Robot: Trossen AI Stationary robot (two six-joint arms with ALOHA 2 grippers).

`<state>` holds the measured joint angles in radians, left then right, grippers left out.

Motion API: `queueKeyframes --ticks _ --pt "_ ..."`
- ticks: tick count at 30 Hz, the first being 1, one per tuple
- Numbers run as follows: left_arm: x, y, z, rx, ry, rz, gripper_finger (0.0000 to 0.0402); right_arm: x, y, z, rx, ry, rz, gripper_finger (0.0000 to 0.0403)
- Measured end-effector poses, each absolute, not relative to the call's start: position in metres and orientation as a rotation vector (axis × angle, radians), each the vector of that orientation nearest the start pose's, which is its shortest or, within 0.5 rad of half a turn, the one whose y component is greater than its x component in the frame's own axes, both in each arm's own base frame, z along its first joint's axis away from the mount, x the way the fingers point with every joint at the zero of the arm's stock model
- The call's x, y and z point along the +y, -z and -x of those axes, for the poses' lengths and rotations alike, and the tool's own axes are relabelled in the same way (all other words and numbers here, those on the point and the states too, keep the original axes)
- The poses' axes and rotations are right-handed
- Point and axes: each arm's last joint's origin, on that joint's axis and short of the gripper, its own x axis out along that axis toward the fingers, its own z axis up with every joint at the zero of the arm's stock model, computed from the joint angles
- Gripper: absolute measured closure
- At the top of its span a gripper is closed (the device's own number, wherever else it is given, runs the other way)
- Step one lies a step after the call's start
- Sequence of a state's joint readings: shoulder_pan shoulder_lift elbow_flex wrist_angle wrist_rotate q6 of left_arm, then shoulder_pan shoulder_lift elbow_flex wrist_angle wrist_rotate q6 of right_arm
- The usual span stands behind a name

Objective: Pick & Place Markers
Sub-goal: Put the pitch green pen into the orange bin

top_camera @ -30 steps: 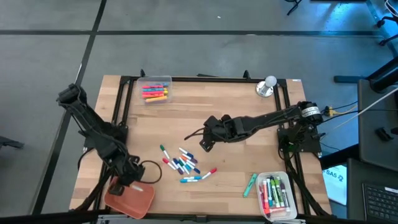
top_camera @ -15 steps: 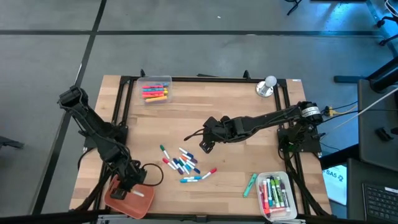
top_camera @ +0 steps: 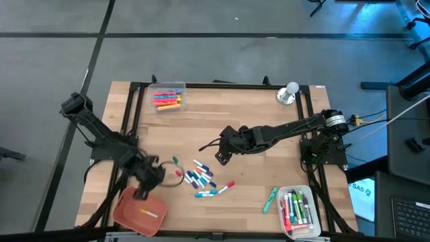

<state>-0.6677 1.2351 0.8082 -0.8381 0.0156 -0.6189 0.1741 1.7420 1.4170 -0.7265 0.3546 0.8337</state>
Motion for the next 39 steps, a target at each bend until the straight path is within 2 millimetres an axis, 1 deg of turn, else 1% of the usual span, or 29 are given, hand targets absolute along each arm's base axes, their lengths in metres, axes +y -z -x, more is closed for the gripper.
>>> queueKeyframes --ticks 2,4,6,8,11,15,19,24,29,32,34,36,38,39 --pt "-0.116 -0.216 -0.173 1.267 0.122 0.032 0.0240 0.053 -0.260 -0.360 0.870 0.565 -0.483 0.0156" --pt "-0.103 -0.217 -0.182 1.205 0.083 -0.086 0.0242 0.053 -0.260 -0.360 0.870 0.564 -0.482 0.0156" --pt "-0.092 -0.216 -0.192 1.161 0.065 -0.224 0.0246 0.053 -0.260 -0.360 0.869 0.565 -0.483 0.0156" --pt "-0.084 -0.212 -0.203 1.151 0.086 -0.337 0.0251 0.054 -0.260 -0.360 0.869 0.563 -0.483 0.0156" --pt "-0.074 -0.202 -0.218 1.170 0.163 -0.395 0.0259 0.059 -0.260 -0.359 0.867 0.562 -0.496 0.0156" --pt "-0.064 -0.182 -0.233 1.241 0.261 -0.442 0.0267 0.068 -0.260 -0.357 0.861 0.560 -0.508 0.0156" --pt "-0.053 -0.160 -0.242 1.339 0.311 -0.475 0.0278 0.075 -0.260 -0.355 0.858 0.558 -0.515 0.0156" --pt "-0.048 -0.141 -0.247 1.416 0.430 -0.381 0.0301 0.082 -0.260 -0.353 0.859 0.556 -0.527 0.0156" --pt "-0.048 -0.132 -0.250 1.458 0.430 -0.398 0.0327 0.085 -0.260 -0.352 0.844 0.570 -0.512 0.0156" --pt "-0.046 -0.130 -0.250 1.471 0.408 -0.390 0.0342 0.084 -0.260 -0.352 0.841 0.573 -0.510 0.0156" --pt "-0.045 -0.133 -0.250 1.470 0.377 -0.367 0.0350 0.084 -0.260 -0.352 0.841 0.574 -0.510 0.0156" --pt "-0.044 -0.140 -0.247 1.474 0.340 -0.347 0.0354 0.084 -0.260 -0.352 0.841 0.574 -0.509 0.0156" --pt "-0.041 -0.152 -0.235 1.543 0.281 -0.362 0.0355 0.084 -0.260 -0.352 0.842 0.572 -0.506 0.0156" --pt "-0.040 -0.162 -0.230 1.553 0.256 -0.360 0.0355 0.084 -0.260 -0.352 0.842 0.572 -0.505 0.0156"
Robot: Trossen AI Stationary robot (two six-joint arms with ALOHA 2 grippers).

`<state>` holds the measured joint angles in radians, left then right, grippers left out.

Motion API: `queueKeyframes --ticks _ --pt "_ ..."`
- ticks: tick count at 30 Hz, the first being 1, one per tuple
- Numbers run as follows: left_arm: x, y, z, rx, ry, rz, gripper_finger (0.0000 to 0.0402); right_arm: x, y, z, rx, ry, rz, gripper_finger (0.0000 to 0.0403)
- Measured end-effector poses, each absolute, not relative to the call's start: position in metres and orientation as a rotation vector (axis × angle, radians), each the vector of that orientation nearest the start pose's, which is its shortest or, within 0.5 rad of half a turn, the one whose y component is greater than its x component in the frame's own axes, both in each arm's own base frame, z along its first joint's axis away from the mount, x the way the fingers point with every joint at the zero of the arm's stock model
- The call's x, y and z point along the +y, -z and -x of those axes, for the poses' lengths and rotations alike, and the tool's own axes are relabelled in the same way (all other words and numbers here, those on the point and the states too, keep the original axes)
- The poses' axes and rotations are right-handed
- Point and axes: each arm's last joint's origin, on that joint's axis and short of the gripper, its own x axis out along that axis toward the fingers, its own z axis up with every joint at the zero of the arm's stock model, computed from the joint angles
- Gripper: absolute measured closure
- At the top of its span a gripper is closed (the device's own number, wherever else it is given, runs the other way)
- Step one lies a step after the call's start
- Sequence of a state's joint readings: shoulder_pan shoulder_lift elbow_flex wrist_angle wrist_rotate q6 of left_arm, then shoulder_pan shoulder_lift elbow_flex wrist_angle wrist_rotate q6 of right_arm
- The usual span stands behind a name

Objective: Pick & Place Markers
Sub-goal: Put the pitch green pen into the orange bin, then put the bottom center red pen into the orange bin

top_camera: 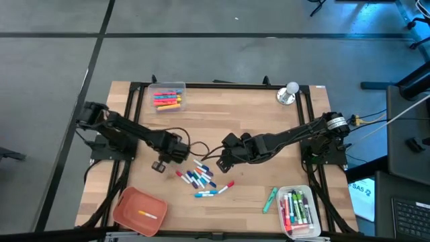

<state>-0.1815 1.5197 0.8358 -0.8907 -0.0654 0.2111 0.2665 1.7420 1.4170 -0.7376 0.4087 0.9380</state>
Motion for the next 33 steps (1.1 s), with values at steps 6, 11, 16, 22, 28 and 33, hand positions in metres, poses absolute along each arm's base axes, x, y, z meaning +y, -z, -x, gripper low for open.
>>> queueKeyframes --ticks 6,11,16,22,28,33 --pt "-0.060 -0.224 -0.184 1.595 0.359 -0.104 0.0359 0.081 -0.260 -0.353 0.854 0.560 -0.466 0.0156" --pt "-0.100 -0.248 -0.153 1.514 0.578 0.206 0.0359 0.070 -0.260 -0.355 0.864 0.564 -0.446 0.0156" --pt "-0.144 -0.247 -0.142 1.431 0.735 0.087 0.0359 0.061 -0.260 -0.357 0.863 0.578 -0.440 0.0156" --pt "-0.169 -0.220 -0.150 1.507 0.671 0.009 0.0342 0.054 -0.260 -0.358 0.872 0.576 -0.429 0.0156" --pt "-0.173 -0.204 -0.157 1.566 0.471 0.045 0.0295 0.053 -0.259 -0.358 0.896 0.543 -0.422 0.0156" --pt "-0.171 -0.206 -0.158 1.547 0.489 0.031 0.0249 0.053 -0.259 -0.358 0.903 0.537 -0.426 0.0156"
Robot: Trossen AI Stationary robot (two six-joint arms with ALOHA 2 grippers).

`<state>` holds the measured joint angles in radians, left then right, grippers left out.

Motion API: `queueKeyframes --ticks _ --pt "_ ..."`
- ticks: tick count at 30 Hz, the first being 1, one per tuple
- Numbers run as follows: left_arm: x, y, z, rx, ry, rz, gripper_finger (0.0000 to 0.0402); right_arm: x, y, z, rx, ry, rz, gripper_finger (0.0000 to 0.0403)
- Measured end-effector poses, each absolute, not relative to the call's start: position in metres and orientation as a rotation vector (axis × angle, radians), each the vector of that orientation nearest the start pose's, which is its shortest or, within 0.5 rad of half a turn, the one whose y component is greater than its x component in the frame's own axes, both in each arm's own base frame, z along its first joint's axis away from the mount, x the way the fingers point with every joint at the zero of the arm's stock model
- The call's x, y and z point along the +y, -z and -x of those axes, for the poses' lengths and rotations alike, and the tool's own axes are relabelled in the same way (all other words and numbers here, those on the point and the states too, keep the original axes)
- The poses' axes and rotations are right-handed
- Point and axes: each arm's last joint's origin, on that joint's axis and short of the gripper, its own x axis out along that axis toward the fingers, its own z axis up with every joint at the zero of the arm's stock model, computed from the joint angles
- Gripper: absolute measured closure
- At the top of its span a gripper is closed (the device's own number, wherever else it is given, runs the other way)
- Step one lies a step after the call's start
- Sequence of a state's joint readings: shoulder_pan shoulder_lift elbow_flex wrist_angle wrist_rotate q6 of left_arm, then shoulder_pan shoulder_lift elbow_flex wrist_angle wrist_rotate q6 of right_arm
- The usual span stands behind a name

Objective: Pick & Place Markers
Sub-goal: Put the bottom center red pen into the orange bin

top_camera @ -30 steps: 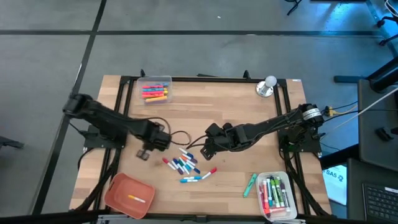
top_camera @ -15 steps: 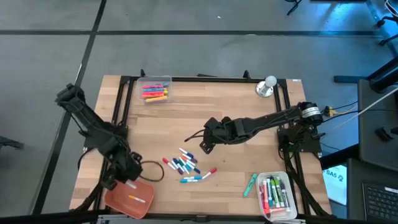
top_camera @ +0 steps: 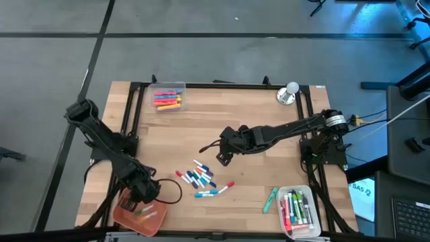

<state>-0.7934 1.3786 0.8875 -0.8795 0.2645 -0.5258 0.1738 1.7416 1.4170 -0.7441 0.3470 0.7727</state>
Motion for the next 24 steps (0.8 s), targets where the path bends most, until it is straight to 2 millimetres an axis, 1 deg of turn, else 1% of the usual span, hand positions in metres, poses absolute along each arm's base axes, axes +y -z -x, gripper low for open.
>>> queueKeyframes --ticks 2,5,8,11,14,17,20,24 --pt "-0.165 -0.210 -0.160 1.515 0.480 0.008 0.0234 0.053 -0.259 -0.358 0.905 0.535 -0.423 0.0156" --pt "-0.150 -0.220 -0.167 1.397 0.356 -0.054 0.0227 0.053 -0.259 -0.358 0.905 0.535 -0.423 0.0156" --pt "-0.130 -0.229 -0.180 1.240 0.198 -0.115 0.0234 0.053 -0.259 -0.358 0.909 0.527 -0.409 0.0156" --pt "-0.111 -0.228 -0.195 1.191 0.104 -0.158 0.0246 0.053 -0.259 -0.358 0.912 0.523 -0.409 0.0156" --pt "-0.100 -0.217 -0.212 1.163 0.120 -0.187 0.0260 0.053 -0.259 -0.358 0.913 0.520 -0.414 0.0156" --pt "-0.098 -0.204 -0.222 1.114 0.185 -0.229 0.0275 0.055 -0.259 -0.358 0.910 0.524 -0.428 0.0156" --pt "-0.099 -0.187 -0.227 1.104 0.209 -0.250 0.0286 0.059 -0.259 -0.357 0.908 0.522 -0.436 0.0156" --pt "-0.098 -0.167 -0.229 1.136 0.214 -0.267 0.0294 0.067 -0.259 -0.355 0.900 0.531 -0.436 0.0156"
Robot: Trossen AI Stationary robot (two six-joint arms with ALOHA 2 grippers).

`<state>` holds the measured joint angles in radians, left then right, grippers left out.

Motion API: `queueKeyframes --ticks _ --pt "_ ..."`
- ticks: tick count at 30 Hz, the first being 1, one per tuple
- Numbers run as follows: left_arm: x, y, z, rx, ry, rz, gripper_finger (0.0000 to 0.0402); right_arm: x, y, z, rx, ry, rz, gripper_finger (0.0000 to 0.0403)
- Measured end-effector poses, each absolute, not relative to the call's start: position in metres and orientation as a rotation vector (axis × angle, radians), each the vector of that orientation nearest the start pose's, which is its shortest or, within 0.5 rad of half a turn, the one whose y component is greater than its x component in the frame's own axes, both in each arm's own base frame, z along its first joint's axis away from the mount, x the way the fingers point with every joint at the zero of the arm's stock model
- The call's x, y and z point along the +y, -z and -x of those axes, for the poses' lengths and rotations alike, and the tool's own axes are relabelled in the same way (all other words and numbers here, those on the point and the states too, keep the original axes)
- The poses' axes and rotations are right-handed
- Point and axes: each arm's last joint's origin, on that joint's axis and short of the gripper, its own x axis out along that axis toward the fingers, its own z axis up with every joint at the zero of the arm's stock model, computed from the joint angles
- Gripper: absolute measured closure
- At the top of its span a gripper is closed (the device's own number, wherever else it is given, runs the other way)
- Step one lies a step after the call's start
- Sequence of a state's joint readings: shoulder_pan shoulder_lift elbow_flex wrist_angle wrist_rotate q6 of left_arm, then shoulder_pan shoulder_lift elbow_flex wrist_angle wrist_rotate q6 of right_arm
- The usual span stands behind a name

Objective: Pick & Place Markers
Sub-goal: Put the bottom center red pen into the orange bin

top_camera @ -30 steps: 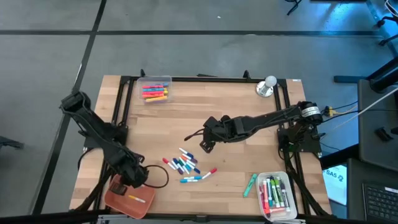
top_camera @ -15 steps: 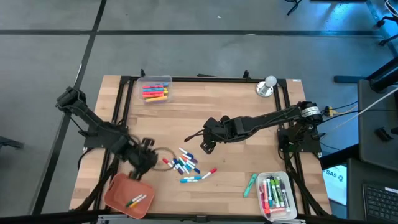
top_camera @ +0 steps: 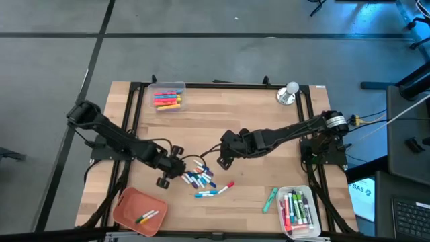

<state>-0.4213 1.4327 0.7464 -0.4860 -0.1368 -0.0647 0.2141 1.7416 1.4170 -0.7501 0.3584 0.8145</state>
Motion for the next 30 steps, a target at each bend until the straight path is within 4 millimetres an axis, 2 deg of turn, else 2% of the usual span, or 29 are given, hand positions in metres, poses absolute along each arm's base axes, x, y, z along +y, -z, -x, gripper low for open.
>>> queueKeyframes --ticks 9,14,19,24,27,30 --pt "-0.105 -0.138 -0.234 1.239 0.271 -0.295 0.0303 0.070 -0.258 -0.353 0.909 0.547 -0.428 0.0156" --pt "-0.105 -0.132 -0.236 1.260 0.247 -0.264 0.0312 0.070 -0.258 -0.353 0.910 0.545 -0.430 0.0156" --pt "-0.104 -0.133 -0.236 1.271 0.222 -0.226 0.0344 0.070 -0.258 -0.353 0.915 0.539 -0.428 0.0156" --pt "-0.104 -0.151 -0.228 1.369 0.238 -0.206 0.0365 0.071 -0.258 -0.353 0.919 0.529 -0.417 0.0156" --pt "-0.106 -0.183 -0.229 1.356 0.250 -0.171 0.0362 0.070 -0.258 -0.353 0.922 0.518 -0.398 0.0156" --pt "-0.108 -0.210 -0.219 1.394 0.236 -0.133 0.0361 0.066 -0.258 -0.354 0.923 0.520 -0.386 0.0156"
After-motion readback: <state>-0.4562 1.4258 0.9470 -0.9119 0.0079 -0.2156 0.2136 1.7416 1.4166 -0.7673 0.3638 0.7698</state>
